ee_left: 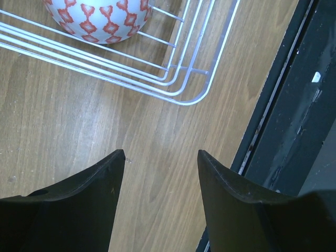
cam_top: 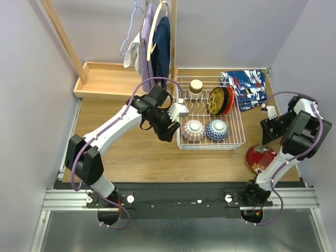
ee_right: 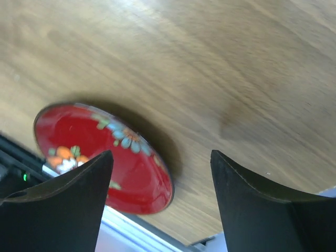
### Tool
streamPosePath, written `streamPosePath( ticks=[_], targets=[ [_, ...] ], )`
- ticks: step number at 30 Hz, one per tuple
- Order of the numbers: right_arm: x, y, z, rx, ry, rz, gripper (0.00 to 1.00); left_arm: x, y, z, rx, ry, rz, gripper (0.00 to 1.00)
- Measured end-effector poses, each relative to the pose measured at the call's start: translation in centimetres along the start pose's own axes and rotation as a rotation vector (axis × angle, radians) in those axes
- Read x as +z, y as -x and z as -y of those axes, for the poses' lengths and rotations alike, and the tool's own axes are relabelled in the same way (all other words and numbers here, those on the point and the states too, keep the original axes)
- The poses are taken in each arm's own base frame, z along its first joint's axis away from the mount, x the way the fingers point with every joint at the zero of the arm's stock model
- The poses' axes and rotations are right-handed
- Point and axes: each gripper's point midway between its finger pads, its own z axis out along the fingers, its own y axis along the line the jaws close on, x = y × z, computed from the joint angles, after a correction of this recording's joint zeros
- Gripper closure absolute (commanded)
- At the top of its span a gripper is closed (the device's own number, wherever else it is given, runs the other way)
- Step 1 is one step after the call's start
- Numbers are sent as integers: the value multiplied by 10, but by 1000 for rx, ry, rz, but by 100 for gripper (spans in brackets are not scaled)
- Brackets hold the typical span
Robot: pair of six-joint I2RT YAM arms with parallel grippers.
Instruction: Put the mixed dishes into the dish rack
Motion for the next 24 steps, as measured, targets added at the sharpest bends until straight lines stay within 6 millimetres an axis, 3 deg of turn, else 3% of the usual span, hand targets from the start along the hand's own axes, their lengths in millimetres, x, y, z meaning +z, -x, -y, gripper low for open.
streamPosePath(
  ticks=[3, 8, 12, 24],
  targets=[
    [-4, 1, -2, -62, 44, -17, 23, 0, 0, 1, 2, -2, -2, 33],
    [0, 3, 12, -140, 68, -41, 27, 1, -1, 4, 12, -8, -9, 33],
    [12, -13, 13, -159, 115, -119, 32, 3, -2, 4, 18, -11, -15, 33],
    [17, -67, -17, -229, 240, -317, 67, 8, -8, 0, 9, -8, -44, 33]
  ],
)
